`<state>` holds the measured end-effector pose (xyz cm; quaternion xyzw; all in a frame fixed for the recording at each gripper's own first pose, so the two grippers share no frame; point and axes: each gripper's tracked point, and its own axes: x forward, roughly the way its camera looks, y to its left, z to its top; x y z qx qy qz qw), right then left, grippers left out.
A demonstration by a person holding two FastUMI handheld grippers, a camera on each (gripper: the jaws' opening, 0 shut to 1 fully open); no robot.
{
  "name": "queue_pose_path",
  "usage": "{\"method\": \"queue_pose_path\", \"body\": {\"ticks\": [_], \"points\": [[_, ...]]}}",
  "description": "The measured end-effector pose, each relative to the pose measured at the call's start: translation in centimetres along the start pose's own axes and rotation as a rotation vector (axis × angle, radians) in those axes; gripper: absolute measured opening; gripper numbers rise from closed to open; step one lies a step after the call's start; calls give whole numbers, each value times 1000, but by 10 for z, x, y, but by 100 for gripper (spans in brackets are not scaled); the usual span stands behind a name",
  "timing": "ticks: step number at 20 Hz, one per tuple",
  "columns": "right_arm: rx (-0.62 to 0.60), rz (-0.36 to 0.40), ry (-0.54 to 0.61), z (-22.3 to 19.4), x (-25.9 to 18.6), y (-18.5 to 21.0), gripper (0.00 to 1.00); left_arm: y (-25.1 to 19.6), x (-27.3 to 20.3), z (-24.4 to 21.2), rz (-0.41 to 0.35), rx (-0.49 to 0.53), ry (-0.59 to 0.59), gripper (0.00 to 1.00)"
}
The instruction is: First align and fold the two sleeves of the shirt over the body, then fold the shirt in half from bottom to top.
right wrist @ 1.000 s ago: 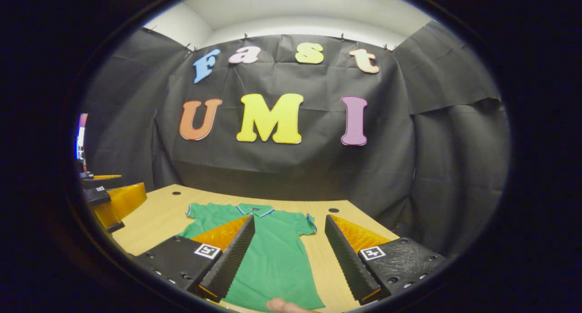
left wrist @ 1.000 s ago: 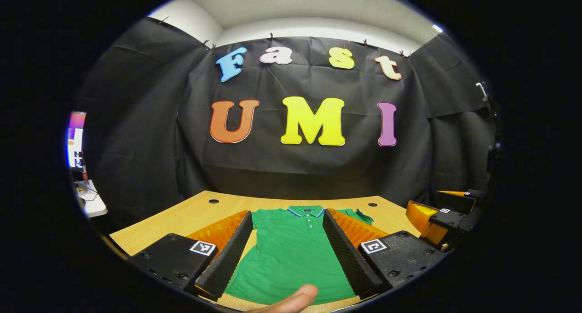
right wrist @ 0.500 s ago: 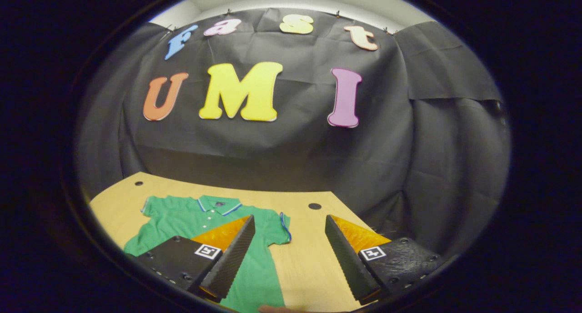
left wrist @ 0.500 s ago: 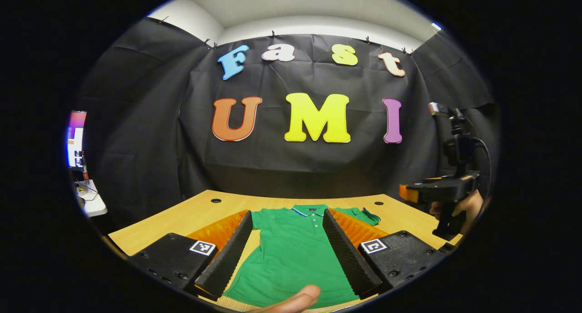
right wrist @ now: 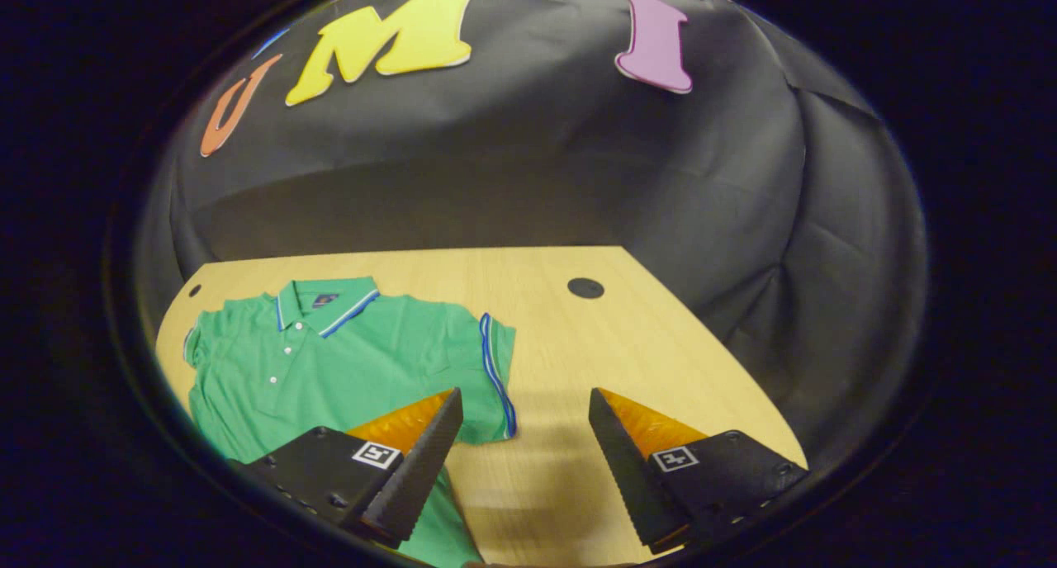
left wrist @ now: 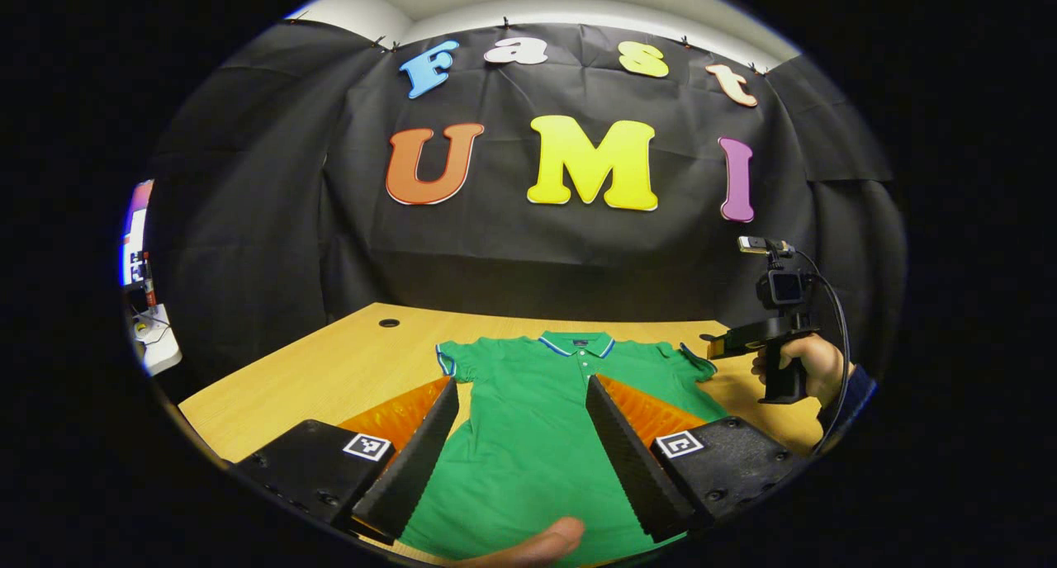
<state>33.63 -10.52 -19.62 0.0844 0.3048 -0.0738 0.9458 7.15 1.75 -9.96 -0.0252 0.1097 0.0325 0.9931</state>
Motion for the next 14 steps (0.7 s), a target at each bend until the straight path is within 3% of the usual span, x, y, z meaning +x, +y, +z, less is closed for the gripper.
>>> {"method": "queue_pose_path", "body": {"ticks": [5,7,8,10,13,14], "points": [[10,32,48,6,38,6,87,-9,6,4,-23,-37,-41,100],[-25,37,94,3,52,11,77,-14,9,0,-39,-56,-32,100],[-45,37,113,2,57,13,66,-16,10,-2,-46,-63,-27,100],[-57,60,137,0,66,23,60,-19,10,-6,-54,-62,-14,100],[-24,23,172,-2,75,15,49,-17,12,-8,-53,-50,-14,100],[-1,25,180,-1,75,15,34,-17,13,-8,-49,-50,-12,100]]}}
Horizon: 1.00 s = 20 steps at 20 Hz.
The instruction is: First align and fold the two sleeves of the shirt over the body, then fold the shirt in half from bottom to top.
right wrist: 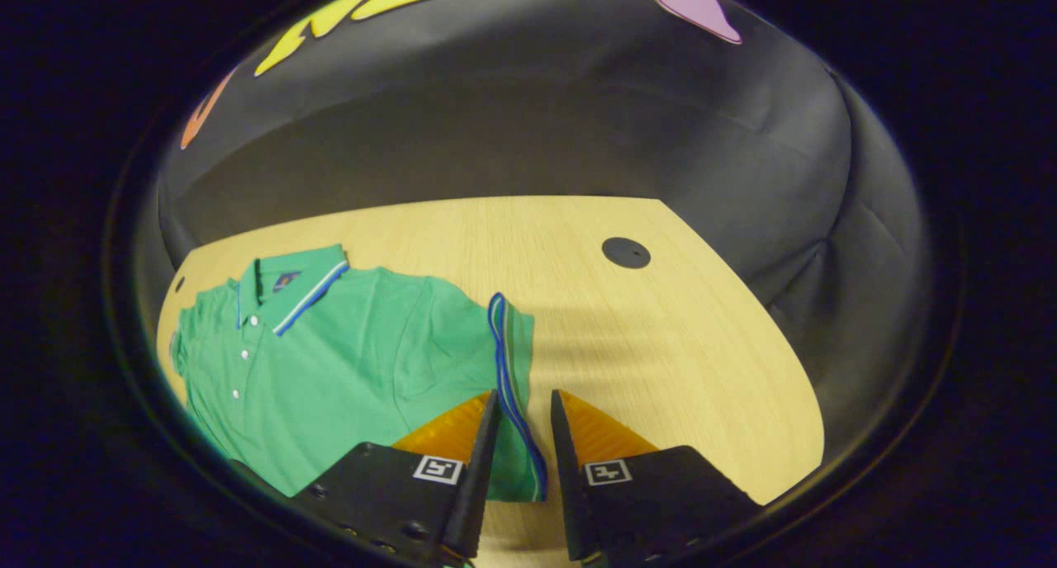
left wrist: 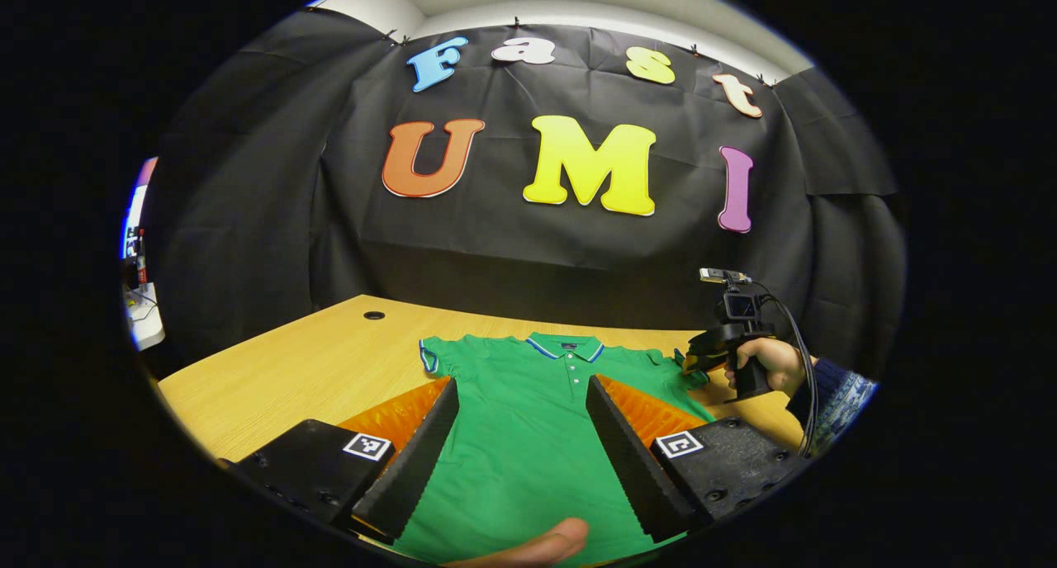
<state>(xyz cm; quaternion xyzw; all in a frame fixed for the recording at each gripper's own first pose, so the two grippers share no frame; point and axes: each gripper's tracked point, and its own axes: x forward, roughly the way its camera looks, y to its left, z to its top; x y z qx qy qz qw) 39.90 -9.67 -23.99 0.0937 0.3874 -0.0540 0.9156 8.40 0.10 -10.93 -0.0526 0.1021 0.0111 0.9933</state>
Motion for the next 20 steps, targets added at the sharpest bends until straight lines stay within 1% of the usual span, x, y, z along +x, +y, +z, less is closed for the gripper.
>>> {"method": "queue_pose_path", "body": {"ticks": [1,2,3,4,6,7,10,14,17,20], "points": [[23,6,17,1,-5,-1,43,1,1,-3,4,2,4,100],[56,28,30,-2,2,3,25,3,2,-4,7,5,10,100],[80,40,45,-2,0,5,19,4,3,-7,14,7,20,100],[95,47,55,-4,1,6,5,5,4,-10,19,6,27,100],[105,53,60,-5,-1,5,4,4,4,-11,17,5,36,100],[104,52,64,-5,-3,4,0,4,3,-9,18,8,31,100],[95,55,48,1,-11,4,0,4,0,-3,19,18,8,100],[91,86,-17,21,-38,18,0,6,-3,1,22,31,-1,100],[66,117,-44,31,-56,42,0,13,-3,2,37,30,-5,100],[41,163,-79,38,-69,79,0,18,-3,5,45,27,-5,100]]}}
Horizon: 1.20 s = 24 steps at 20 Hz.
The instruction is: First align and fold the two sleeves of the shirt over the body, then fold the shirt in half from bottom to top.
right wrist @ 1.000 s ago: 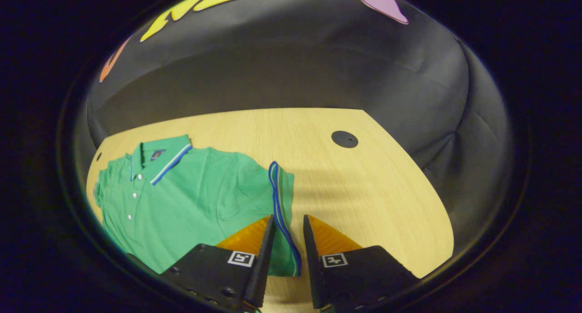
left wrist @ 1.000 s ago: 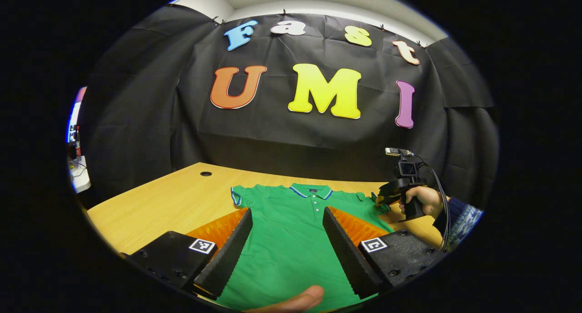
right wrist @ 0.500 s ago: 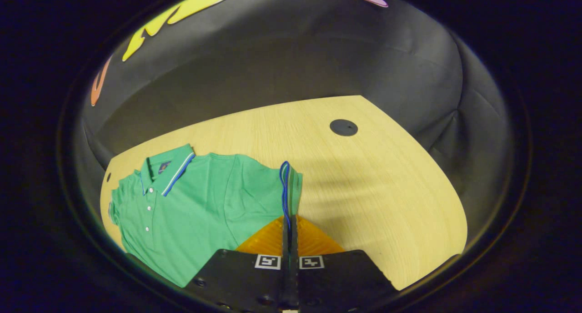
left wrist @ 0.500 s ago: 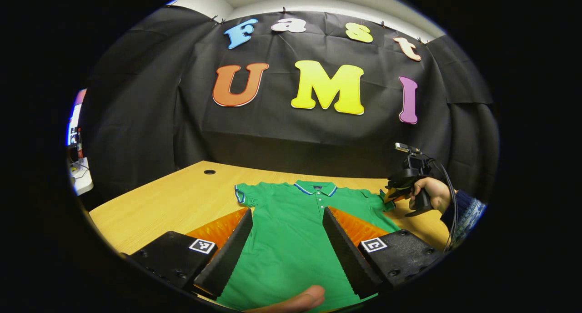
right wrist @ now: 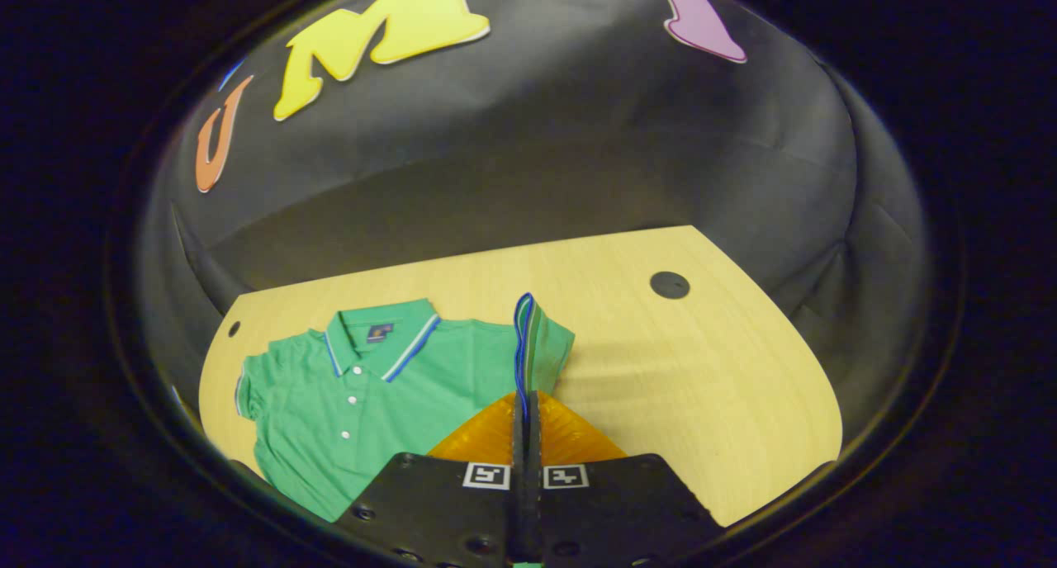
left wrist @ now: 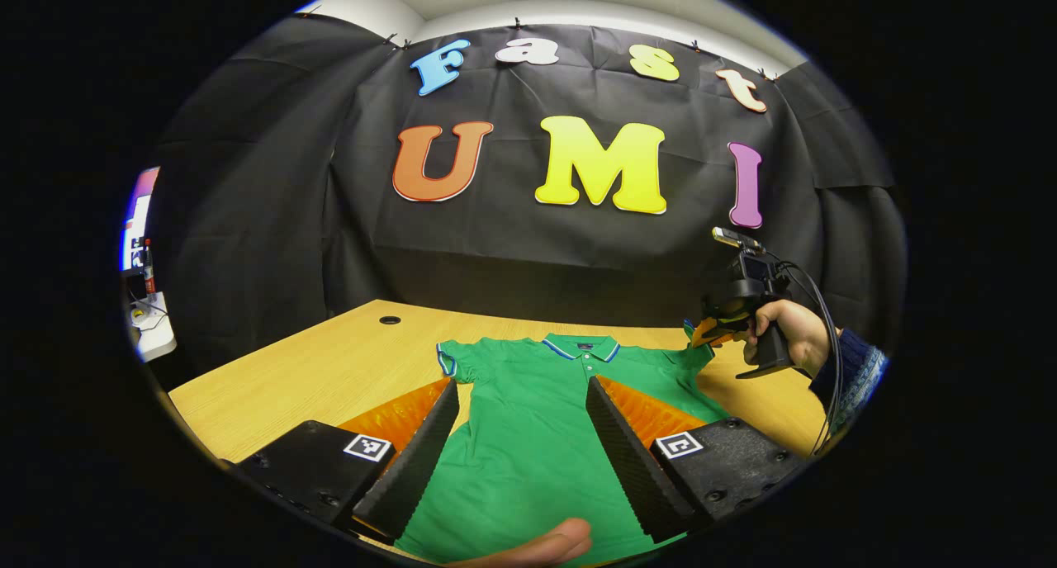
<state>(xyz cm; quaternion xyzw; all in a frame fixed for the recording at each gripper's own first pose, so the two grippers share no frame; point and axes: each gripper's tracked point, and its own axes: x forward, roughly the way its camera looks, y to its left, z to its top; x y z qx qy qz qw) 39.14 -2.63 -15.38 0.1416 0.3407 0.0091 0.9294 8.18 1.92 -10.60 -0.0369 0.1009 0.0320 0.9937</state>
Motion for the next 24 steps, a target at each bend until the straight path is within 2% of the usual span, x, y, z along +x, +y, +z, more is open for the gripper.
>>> {"method": "queue_pose_path", "body": {"ticks": [4,7,9,10,11,12,13,14,15,16,17,22,24], "points": [[-10,68,18,-11,7,55,0,8,0,2,15,16,-1,100],[-1,93,35,-24,19,79,0,8,1,-1,20,-2,10,100],[16,120,34,-28,22,90,3,-2,0,-6,-6,-6,28,99],[15,124,29,-30,23,91,16,-5,0,-8,-13,0,34,97],[11,133,19,-31,21,94,19,-6,0,-8,-14,8,35,97],[-3,138,6,-31,17,95,46,-9,0,-9,-16,16,36,97],[-24,136,-17,-29,13,93,47,-12,1,-12,-25,20,39,97],[-47,140,-42,-27,7,93,64,-16,2,-14,-41,21,42,97],[-71,137,-62,-26,-1,92,77,-17,2,-16,-46,16,51,97],[-91,134,-89,-23,-9,90,95,-16,2,-17,-43,12,56,97],[-101,140,-115,-21,-19,89,98,-14,2,-17,-38,13,61,97],[-84,189,-212,-21,-86,83,96,-5,7,-11,0,14,76,97],[-107,178,-278,-19,-117,73,96,0,12,2,8,13,65,97]]}}
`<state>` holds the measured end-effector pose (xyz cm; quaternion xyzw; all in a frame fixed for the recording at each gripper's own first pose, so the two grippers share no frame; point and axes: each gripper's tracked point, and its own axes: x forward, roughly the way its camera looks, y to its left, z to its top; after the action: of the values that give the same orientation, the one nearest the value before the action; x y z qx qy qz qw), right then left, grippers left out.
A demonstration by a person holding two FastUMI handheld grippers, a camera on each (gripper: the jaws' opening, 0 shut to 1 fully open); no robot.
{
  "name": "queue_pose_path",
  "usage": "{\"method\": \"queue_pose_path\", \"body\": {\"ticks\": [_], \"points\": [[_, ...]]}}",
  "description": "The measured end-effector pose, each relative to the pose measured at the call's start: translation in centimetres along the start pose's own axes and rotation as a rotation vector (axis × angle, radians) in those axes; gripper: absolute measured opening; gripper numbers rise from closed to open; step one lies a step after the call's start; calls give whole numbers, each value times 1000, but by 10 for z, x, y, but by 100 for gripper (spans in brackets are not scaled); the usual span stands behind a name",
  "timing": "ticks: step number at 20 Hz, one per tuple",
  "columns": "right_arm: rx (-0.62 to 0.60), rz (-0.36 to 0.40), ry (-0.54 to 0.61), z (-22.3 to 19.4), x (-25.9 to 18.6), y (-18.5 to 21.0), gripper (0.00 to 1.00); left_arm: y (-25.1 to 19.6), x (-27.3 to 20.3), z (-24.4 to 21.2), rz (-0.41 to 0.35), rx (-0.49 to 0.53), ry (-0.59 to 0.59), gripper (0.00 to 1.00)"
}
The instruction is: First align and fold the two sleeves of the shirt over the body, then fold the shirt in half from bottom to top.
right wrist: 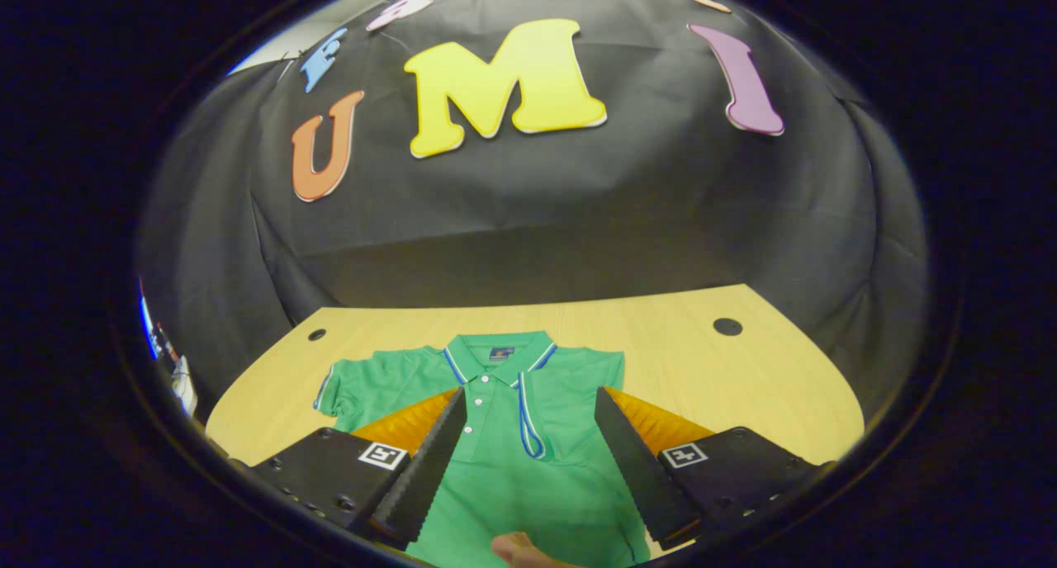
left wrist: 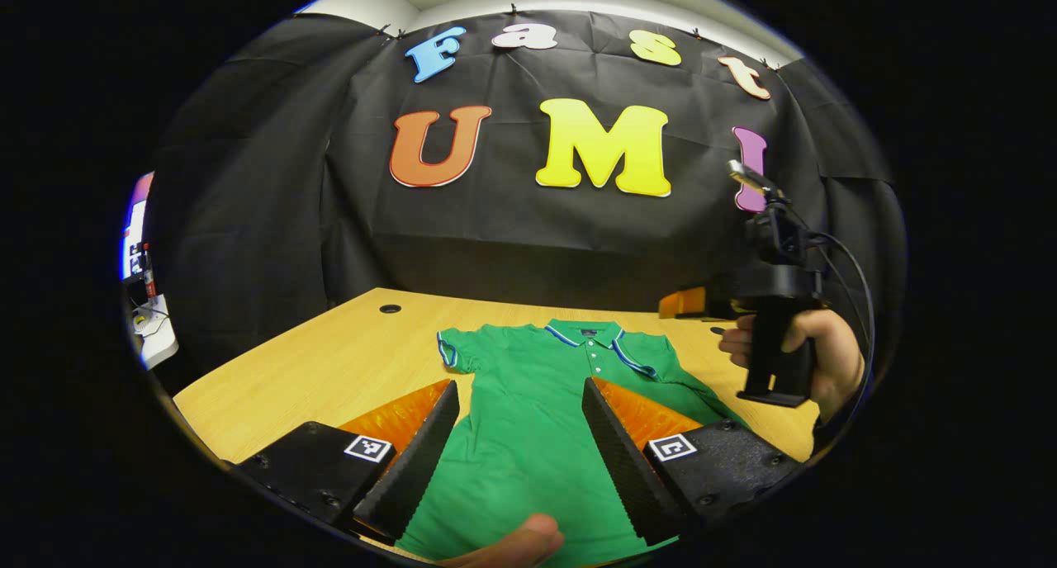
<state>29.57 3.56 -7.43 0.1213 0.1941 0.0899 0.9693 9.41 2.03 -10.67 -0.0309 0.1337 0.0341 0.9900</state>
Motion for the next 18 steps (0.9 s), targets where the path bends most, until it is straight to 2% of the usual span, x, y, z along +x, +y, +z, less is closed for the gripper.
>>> {"method": "queue_pose_path", "body": {"ticks": [2,3,4,6,8,9,11,13,15,18], "points": [[-57,-40,-59,10,-33,-10,96,4,7,7,1,-2,26,97],[-81,-55,-90,17,-50,-14,92,7,11,12,6,2,38,96],[-86,-66,-126,24,-68,-17,96,11,15,18,16,10,48,97],[-78,-46,-185,32,-102,-13,96,22,27,31,40,26,60,97],[-66,-25,-241,40,-137,-11,96,31,43,43,55,-1,85,97],[-76,-27,-262,41,-153,-13,92,34,54,50,55,-20,98,97],[-101,-71,-295,38,-178,-24,95,49,80,57,78,-37,134,96],[-125,-107,-307,30,-199,-32,92,69,109,60,133,-33,164,96],[-125,-132,-328,20,-215,-40,96,73,138,49,123,8,225,97],[-113,-112,-355,4,-236,-43,96,83,172,13,136,19,372,97]]}}
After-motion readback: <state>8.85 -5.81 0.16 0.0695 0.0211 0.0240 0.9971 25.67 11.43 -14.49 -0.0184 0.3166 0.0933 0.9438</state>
